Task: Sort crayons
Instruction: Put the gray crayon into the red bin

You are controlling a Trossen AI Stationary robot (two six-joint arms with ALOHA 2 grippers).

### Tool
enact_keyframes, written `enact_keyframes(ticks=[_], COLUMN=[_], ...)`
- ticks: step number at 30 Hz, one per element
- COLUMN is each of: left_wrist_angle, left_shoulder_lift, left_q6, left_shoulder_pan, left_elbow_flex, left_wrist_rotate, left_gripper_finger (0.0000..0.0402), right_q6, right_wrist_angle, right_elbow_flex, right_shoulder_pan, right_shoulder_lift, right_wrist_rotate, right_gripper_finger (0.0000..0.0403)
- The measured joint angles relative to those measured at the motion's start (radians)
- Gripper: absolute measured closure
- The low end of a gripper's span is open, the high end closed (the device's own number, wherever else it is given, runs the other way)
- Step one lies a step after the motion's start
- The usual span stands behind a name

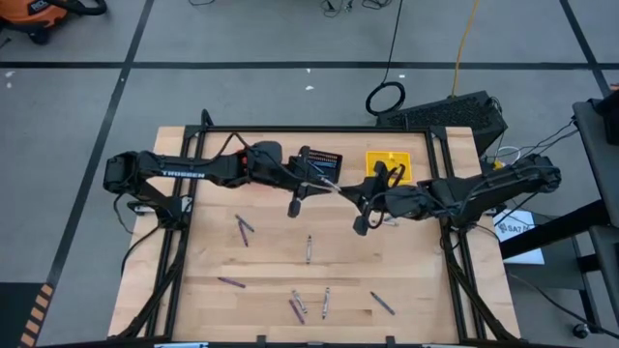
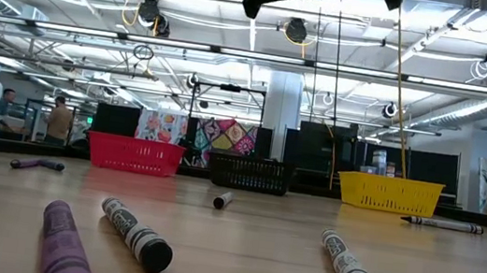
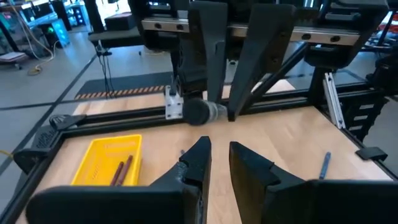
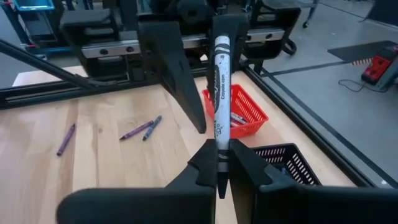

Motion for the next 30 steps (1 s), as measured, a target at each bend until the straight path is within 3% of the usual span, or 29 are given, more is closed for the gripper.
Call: enact_keyframes(ticks=[30], left_wrist_angle=[0.149], left_shoulder_lift=[0.0], left_q6=[-0.078], left_shoulder_pan=[0.0], left_elbow_flex=[0.0], left_wrist_rotate=[0.038], left_gripper_finger=[0.0338], right_q6=[-0.041], right_wrist_angle=[0.004], right_elbow_flex=[0.0], right_shoulder_pan=[-0.002], right_shoulder_lift=[0.005], right_wrist_rotate=[-0.001], right_gripper_finger=[0.0397])
